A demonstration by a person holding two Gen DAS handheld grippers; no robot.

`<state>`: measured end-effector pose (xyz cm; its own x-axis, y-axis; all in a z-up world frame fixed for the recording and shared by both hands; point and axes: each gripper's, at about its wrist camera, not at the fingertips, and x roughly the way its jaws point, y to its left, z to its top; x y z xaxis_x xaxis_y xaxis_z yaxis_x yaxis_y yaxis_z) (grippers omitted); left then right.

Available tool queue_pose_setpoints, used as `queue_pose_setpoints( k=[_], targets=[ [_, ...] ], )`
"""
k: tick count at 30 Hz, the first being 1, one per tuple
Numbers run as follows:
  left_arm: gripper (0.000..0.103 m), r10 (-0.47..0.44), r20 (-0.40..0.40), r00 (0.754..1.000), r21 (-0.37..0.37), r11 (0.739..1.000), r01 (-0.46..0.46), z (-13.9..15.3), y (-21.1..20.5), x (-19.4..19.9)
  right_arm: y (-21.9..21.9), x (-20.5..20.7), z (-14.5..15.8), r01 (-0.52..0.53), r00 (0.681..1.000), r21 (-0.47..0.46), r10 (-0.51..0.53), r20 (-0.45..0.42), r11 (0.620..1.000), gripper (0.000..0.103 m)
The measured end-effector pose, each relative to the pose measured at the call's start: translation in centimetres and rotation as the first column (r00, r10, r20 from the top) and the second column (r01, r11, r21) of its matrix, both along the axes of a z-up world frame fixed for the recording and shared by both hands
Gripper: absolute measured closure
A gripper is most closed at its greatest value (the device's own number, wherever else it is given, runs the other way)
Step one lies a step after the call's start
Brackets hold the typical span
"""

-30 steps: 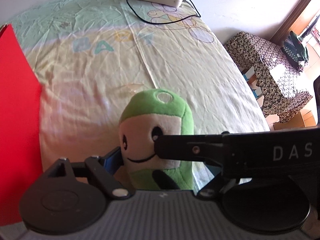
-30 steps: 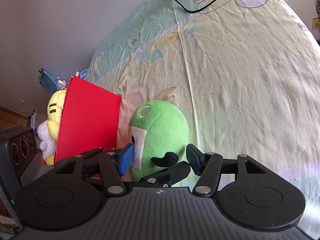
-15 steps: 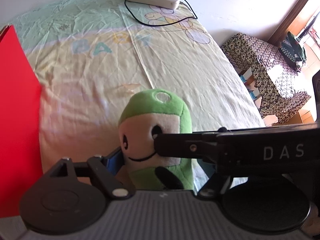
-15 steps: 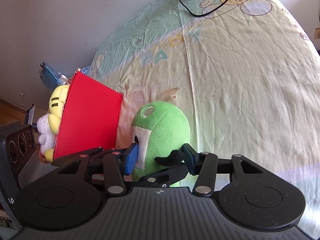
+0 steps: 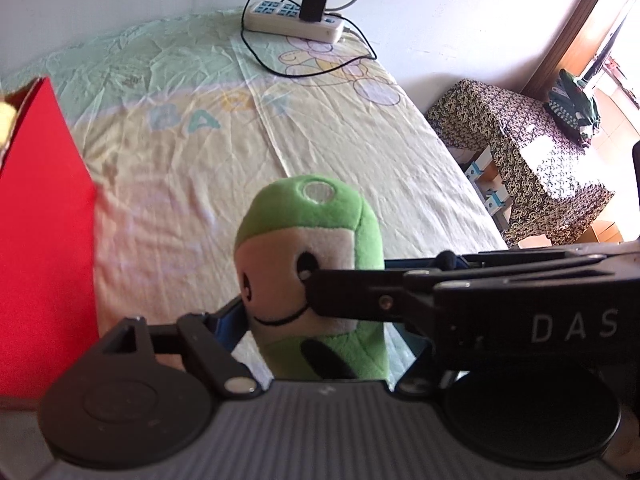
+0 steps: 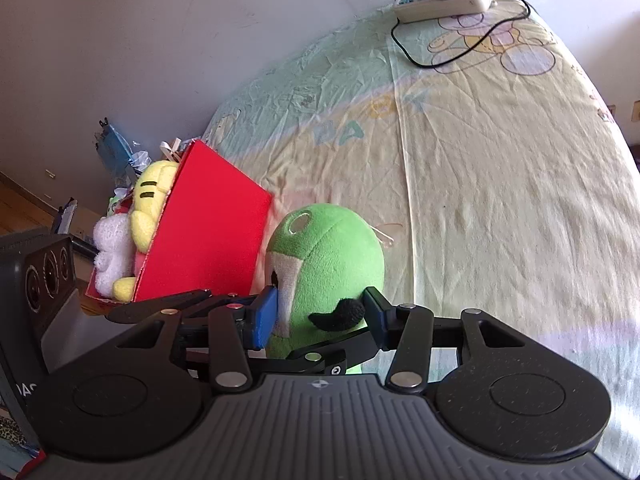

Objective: Organize objects
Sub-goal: 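Lift the green pear plush and carry it over the red box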

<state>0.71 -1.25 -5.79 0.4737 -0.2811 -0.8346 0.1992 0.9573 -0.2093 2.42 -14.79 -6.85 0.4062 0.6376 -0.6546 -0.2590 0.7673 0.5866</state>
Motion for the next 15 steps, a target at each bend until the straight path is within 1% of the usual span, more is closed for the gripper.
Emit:
queue_pose_setpoints(
  k=[8, 15],
  targets=[
    [0.029, 0.028, 0.100, 0.995, 0.017, 0.999, -0.030, 3.5, 1.4, -1.9, 1.7, -1.6, 3.1, -0.027, 0.992, 0.021, 0.024, 0.125, 0.999, 0.053],
    [0.029, 0.038, 0.189, 0.981, -0.010, 0.999, -0.037, 7.0, 4.4, -3.0, 4.4, -2.9, 6.6, -0.014, 0.972, 0.025, 0.008, 0.235, 1.000, 0.053]
  ],
)
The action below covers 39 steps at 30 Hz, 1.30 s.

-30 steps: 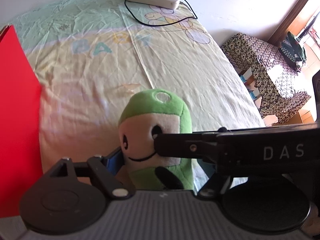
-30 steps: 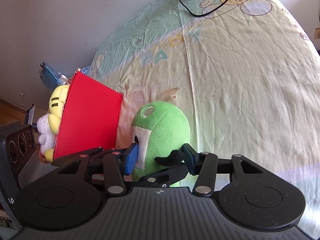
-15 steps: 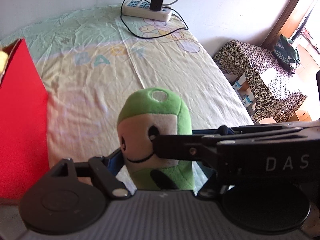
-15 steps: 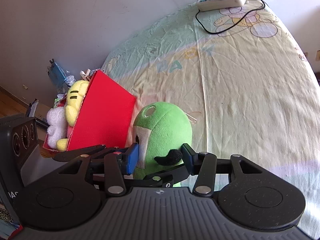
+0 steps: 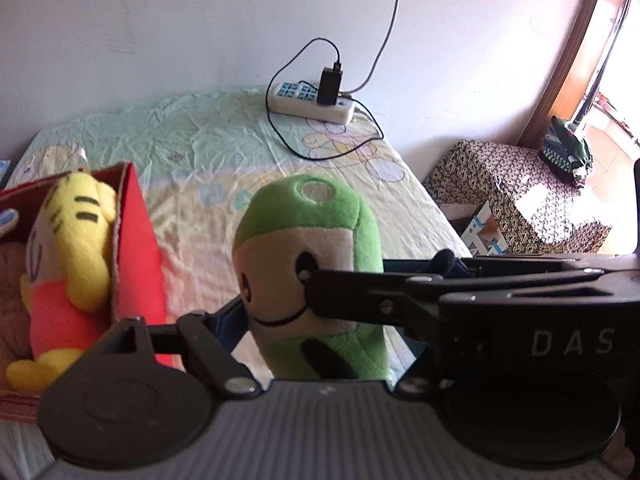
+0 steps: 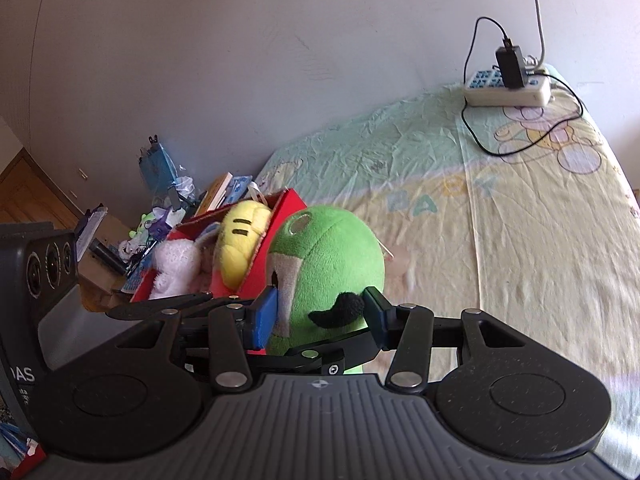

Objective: Organize objects
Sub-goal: 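Lift the green pear plush and carry it over the red box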

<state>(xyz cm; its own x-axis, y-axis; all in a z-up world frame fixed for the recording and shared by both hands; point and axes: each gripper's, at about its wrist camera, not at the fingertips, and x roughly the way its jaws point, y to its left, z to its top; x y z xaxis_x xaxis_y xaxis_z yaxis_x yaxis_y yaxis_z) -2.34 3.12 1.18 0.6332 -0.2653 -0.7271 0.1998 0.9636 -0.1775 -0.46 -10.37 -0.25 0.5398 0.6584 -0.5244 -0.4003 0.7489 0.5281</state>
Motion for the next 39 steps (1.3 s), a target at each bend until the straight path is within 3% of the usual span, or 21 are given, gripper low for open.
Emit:
queue_pose_setpoints(
  k=[8, 15, 28, 39],
  targets=[
    [0.029, 0.005, 0.114, 0.993, -0.028, 1.000, -0.002, 4.1, 5.7, -1.8, 5.3, -1.0, 3.5, 0.013, 0.995, 0.040, -0.017, 0.101, 0.999, 0.053],
    [0.029, 0.031, 0.174, 0.984, -0.026, 0.999, -0.027, 5.9, 11.8, -3.5, 10.8, -1.0, 4.0, -0.002, 0.989, 0.074, -0.009, 0.147, 0.997, 0.052],
    [0.029, 0.051, 0.109, 0.993, -0.003, 0.999, -0.051, 2.6, 20.2, -2.8, 18.4, 0.2, 1.0, 0.021, 0.997, 0.086, -0.028, 0.075, 0.996, 0.052],
    [0.027, 0.035, 0.057, 0.998, -0.016, 0.999, -0.034, -0.3, 22.8, -1.9, 20.6, 0.6, -0.3, 0.064, 0.997, 0.057, -0.067, 0.043, 0.996, 0.051]
  ],
)
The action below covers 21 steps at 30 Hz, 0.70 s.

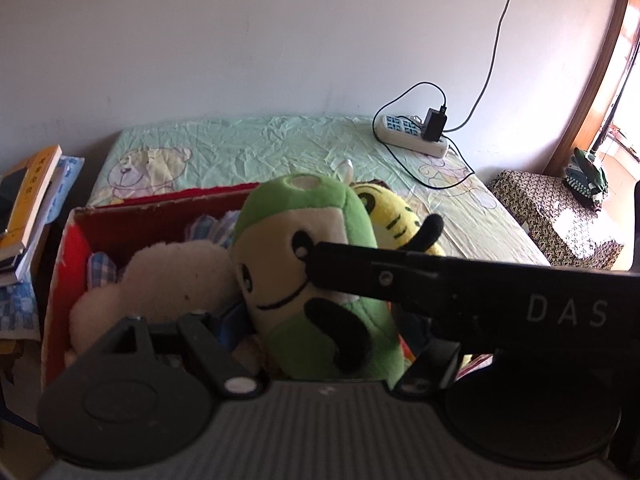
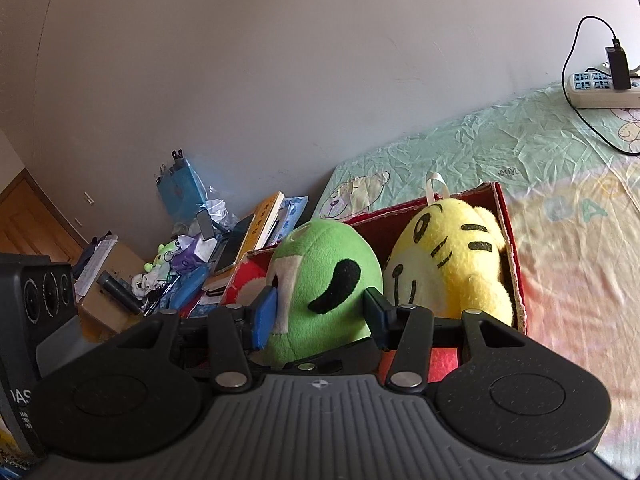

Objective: Organize objects
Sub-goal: 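Lift the green pear plush and carry it over the red box, then lower the green pear plush into the red box and open the right tool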

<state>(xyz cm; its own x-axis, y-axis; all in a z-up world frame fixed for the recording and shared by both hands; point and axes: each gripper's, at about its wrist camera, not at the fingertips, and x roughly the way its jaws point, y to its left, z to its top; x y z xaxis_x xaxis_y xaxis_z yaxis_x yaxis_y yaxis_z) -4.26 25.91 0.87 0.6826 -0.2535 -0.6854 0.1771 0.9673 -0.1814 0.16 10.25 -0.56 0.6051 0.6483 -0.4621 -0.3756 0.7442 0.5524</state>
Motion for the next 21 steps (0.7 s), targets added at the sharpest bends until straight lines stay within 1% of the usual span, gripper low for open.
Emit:
queue_pose_setpoints(
  k=[2, 4, 7, 10, 14, 19, 21],
  targets=[
    [0.020, -0.007, -0.004, 1.000, -0.004, 1.000, 0.007, -0.4, 0.1, 0.1, 0.0, 0.2, -0.3, 0.017, 1.000, -0.008, -0.017, -0.009, 1.000, 0.051],
    [0.019, -0.015, -0.013, 1.000, -0.007, 1.000, 0.015, -0.7, 0.2, 0.2, 0.0, 0.4, -0.6, 0.033, 0.999, -0.003, -0.033, -0.014, 0.999, 0.050],
    [0.015, -0.029, -0.007, 1.000, -0.006, 1.000, 0.029, -0.8, 0.2, 0.0, -0.1, 0.1, -0.6, 0.055, 0.998, -0.008, -0.055, -0.009, 0.998, 0.045],
    [0.012, -0.037, -0.008, 0.999, -0.015, 0.999, 0.037, -0.7, 0.3, 0.1, -0.4, -0.2, -0.3, 0.072, 0.997, -0.003, -0.072, -0.002, 0.997, 0.045],
    [0.011, -0.033, -0.013, 0.999, -0.015, 0.999, 0.032, -0.5, 0.3, 0.4, -1.0, -0.7, 0.1, 0.100, 0.995, 0.005, -0.100, -0.002, 0.995, 0.045],
    [0.011, -0.021, -0.040, 0.999, -0.003, 1.000, 0.021, -0.1, 0.1, 0.7, -1.4, -1.2, 0.5, 0.136, 0.991, -0.038, -0.136, 0.005, 0.990, 0.045],
    [0.011, -0.012, -0.048, 0.999, 0.004, 1.000, 0.012, 0.1, 0.1, 0.7, -1.8, -1.3, 0.6, 0.149, 0.989, -0.038, -0.148, 0.009, 0.988, 0.045]
  ],
)
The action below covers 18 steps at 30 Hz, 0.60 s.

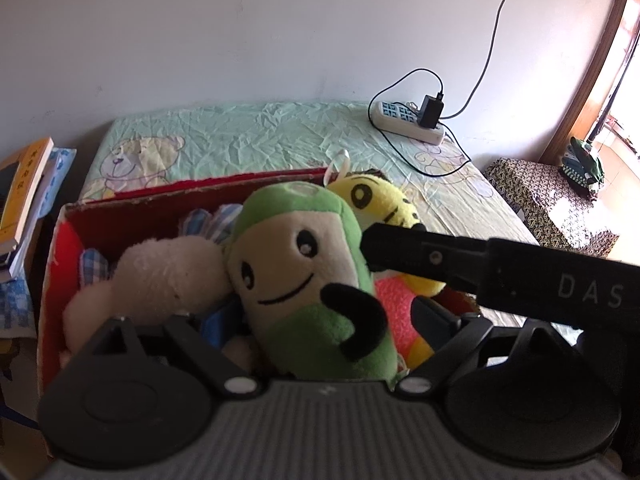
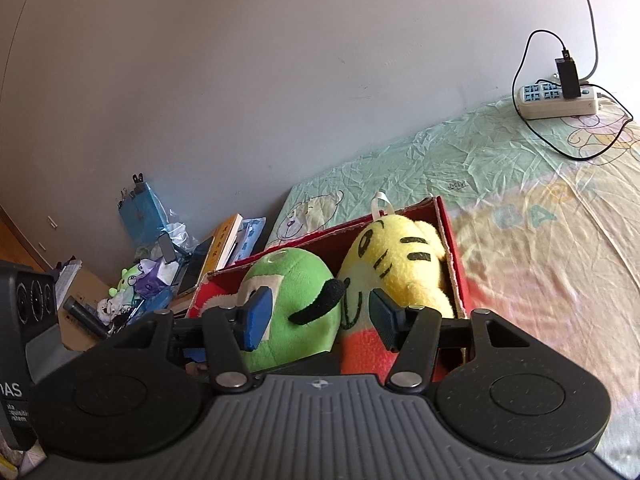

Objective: Organize objects
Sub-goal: 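Lower the green pear plush into the red box and open the right tool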

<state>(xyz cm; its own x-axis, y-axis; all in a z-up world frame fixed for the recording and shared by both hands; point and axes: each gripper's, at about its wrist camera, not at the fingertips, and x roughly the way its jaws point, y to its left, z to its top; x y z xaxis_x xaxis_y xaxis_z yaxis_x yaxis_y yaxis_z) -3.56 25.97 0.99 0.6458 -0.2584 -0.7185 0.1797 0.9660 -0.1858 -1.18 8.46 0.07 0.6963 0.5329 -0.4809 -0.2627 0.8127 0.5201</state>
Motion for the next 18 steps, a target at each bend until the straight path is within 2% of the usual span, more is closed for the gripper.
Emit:
queue_pose_setpoints(
  k=[5, 10, 18],
  targets=[
    [0.010, 0.032, -0.013, 0.999, 0.027, 0.999, -0.032, 1.3, -0.3, -0.2, -0.6, -0.4, 0.8, 0.033, 0.999, -0.062, -0.032, 0.011, 0.998, 0.045],
    [0.008, 0.102, 0.019, 0.995, 0.125, 0.987, -0.103, 2.5, -1.2, -1.0, -1.3, -0.8, 1.9, 0.039, 0.999, -0.146, -0.036, 0.022, 0.989, 0.045],
    [0.008, 0.164, -0.014, 0.986, 0.176, 0.972, -0.159, 3.1, -4.5, -2.0, -4.4, -2.2, 2.9, 0.062, 0.998, -0.275, -0.056, 0.026, 0.959, 0.041]
  ],
)
